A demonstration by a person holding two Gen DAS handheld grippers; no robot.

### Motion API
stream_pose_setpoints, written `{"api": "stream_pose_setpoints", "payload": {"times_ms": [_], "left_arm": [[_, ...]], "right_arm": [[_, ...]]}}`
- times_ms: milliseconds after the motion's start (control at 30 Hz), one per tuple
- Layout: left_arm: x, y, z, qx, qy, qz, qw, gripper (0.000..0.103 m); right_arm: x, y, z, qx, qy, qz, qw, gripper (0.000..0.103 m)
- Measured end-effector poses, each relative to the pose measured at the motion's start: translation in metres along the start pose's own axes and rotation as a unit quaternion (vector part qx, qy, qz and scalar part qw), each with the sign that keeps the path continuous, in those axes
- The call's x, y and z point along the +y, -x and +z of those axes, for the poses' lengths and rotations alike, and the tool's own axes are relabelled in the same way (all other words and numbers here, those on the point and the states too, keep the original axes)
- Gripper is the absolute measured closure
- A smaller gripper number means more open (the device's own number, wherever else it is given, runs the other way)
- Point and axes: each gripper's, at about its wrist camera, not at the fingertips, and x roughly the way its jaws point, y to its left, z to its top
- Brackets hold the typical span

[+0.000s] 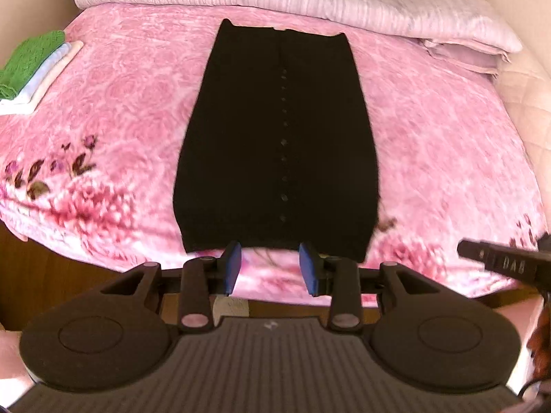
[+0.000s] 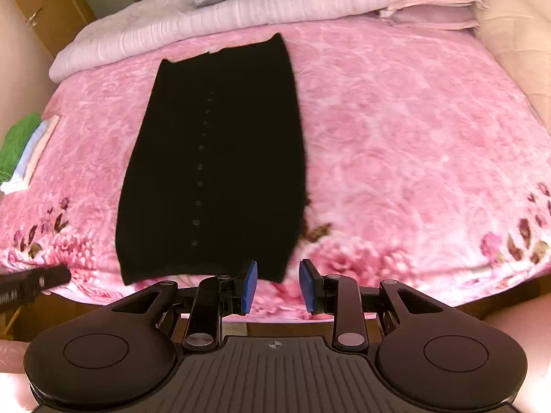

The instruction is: Fold clothes

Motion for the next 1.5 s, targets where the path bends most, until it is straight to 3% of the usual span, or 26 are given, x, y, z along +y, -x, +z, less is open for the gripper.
{"api": "stream_pose_setpoints", "payload": {"times_ms": [333, 500, 1100, 1500], "left_arm": [[-0.023, 0.053, -0.034, -0.053, 0.007, 0.030, 0.9981, 0.064], [-0.025, 0.063, -0.044, -0.060, 0.008, 0.035, 0.9976, 0.064], [-0.019, 0.079, -0.062, -0.062, -0.014, 0.048, 0.9968, 0.064], [-0.006, 0.076, -0.078, -0.044, -0.004, 0.053, 0.9976, 0.064]], "right_arm": [[0.035, 0.002, -0.012, -0.028, 0.052, 0.032, 0.998, 0.072], [0.043, 0.006, -0.022, -0.034, 0.063, 0.041, 0.997, 0.071], [0.059, 0.015, -0.045, -0.034, 0.062, 0.052, 0.996, 0.068], [0.069, 0.007, -0.056, -0.012, 0.067, 0.052, 0.996, 0.067]]}}
